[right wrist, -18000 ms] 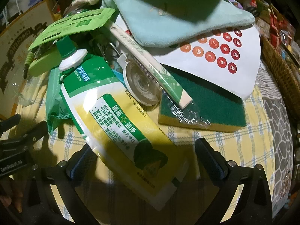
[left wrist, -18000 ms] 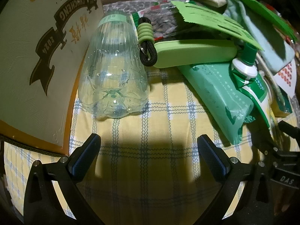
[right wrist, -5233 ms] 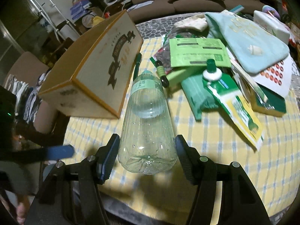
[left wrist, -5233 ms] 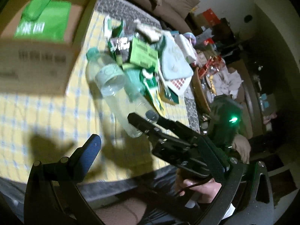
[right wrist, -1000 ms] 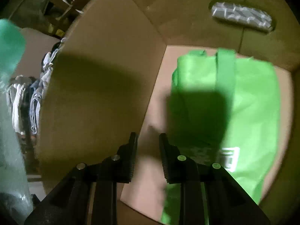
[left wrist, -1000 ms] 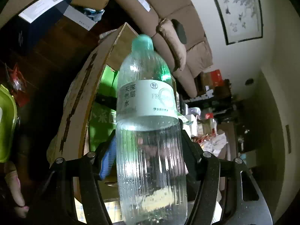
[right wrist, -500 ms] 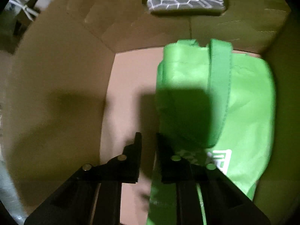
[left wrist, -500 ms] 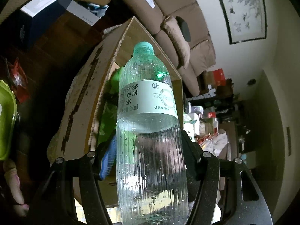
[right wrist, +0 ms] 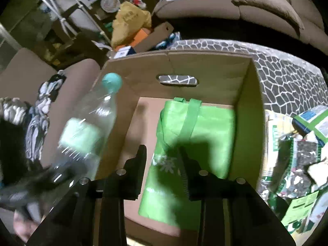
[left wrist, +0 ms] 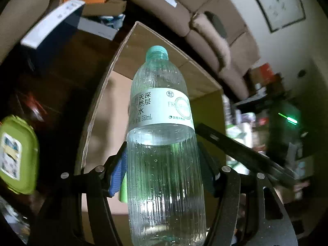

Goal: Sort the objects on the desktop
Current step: 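Lower the clear water bottle beside the tote bag and open the left gripper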

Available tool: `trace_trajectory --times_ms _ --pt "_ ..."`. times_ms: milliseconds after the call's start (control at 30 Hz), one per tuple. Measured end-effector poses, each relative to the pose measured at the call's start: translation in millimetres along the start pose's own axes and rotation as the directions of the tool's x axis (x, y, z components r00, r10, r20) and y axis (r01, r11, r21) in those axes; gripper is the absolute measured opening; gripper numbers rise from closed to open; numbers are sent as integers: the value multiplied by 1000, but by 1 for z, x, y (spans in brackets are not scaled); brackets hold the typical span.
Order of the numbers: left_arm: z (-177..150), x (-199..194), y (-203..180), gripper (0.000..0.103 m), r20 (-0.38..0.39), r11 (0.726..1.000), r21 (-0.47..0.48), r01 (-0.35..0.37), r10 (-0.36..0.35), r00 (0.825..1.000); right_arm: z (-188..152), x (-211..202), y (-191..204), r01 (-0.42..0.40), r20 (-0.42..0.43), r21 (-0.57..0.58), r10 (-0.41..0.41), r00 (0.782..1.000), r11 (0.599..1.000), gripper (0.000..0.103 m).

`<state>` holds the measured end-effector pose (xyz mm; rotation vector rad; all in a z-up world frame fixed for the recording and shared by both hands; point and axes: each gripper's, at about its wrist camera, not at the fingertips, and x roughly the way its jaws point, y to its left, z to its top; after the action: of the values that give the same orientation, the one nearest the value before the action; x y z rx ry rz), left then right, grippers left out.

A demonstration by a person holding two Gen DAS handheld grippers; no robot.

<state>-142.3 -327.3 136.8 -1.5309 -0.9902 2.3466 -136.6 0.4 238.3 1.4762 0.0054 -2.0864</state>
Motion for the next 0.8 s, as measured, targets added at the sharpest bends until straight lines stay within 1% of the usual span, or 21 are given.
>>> trace_trajectory --times_ms 33,100,167,233,333,367,433,467,500,567,633,700,767,800 --pt "2 5 -5 60 0 999 19 -38 38 999 2 -4 3 -12 6 -4 12 1000 1000 32" --pt "6 16 -17 60 5 990 61 -128 128 992 -6 -13 2 -30 15 -10 30 999 1000 32" --pt "6 26 -29 60 20 972 97 -213 212 977 -9 -14 0 -43 23 -21 43 999 999 32" --pt "6 37 -41 60 40 948 138 -289 286 957 -12 -15 3 -52 28 -37 53 998 998 32" --pt "3 53 -56 61 74 890 205 -406 400 914 -19 -22 6 -56 31 -68 59 998 996 32" --pt "2 61 -60 62 91 862 225 -455 446 890 -22 -24 8 -54 34 -83 57 998 995 32" --pt "-2 68 -64 65 108 832 237 -502 491 865 -28 -26 9 -56 34 -97 59 998 994 33" --pt "-4 72 -67 71 111 825 243 -509 498 860 -29 -27 10 -58 33 -102 62 998 993 33" --pt "-6 75 -70 75 112 826 248 -506 494 862 -32 -29 10 -61 33 -106 65 997 993 33" --pt "-9 75 -74 75 110 830 244 -502 491 864 -36 -32 9 -58 36 -111 62 997 992 34" --pt "-13 69 -75 75 89 860 222 -460 452 887 -39 -35 9 -47 39 -118 52 998 992 37" --pt "-8 62 -72 75 83 874 210 -437 430 899 -42 -39 8 -33 47 -126 39 998 991 40" --pt "-11 52 -75 76 89 883 206 -422 413 907 -46 -42 8 -28 52 -130 35 998 991 44" --pt "-12 47 -77 79 89 889 205 -410 401 912 -49 -45 9 -28 53 -131 35 998 991 44"
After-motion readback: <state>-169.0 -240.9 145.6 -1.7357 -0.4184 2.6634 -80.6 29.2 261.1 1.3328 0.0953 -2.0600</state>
